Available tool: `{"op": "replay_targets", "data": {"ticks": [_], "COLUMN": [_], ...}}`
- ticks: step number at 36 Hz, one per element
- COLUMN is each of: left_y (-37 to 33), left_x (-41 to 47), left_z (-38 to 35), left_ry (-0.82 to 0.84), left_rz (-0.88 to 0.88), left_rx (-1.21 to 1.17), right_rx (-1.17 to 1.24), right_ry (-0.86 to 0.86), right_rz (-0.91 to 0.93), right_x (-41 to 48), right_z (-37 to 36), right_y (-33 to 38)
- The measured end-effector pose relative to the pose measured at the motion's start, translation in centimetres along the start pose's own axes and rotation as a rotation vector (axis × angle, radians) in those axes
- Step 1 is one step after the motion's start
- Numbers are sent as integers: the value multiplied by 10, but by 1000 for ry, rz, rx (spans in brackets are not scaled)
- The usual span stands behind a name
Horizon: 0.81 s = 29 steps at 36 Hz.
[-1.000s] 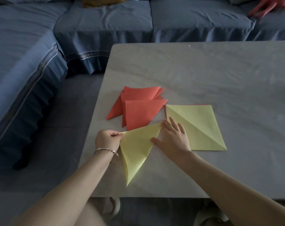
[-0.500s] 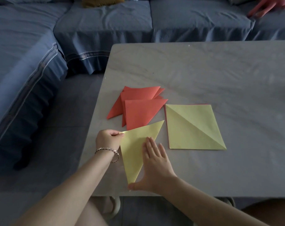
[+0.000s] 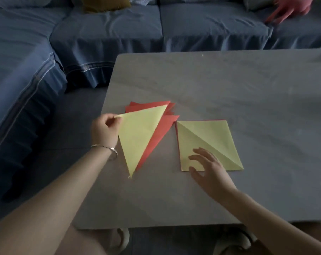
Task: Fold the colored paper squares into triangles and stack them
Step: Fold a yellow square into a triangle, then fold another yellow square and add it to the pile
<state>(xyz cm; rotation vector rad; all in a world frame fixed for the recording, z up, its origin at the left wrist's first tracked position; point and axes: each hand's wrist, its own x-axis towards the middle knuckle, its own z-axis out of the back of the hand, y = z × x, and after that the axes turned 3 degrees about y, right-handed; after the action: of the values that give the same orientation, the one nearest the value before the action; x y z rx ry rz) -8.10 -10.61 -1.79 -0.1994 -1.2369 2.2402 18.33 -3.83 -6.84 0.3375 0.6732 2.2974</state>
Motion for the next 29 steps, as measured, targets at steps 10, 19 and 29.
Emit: {"op": "replay_targets", "data": {"ticks": [10,19,29], "left_y": [-29,-50,-53], "left_x": [-42,-103,-94], "left_z": [-47,-90,-83], "left_ry": [293,690,591], "left_rz": [-381,172,239], "left_rx": [169,82,-71], "right_rx": [-246,-408,-249], "right_ry": [178,165,208], "right_rz": [21,150,110], "right_x": [5,10,18], "right_z": [22,25,40], "right_y": [-41,-44,-43]}}
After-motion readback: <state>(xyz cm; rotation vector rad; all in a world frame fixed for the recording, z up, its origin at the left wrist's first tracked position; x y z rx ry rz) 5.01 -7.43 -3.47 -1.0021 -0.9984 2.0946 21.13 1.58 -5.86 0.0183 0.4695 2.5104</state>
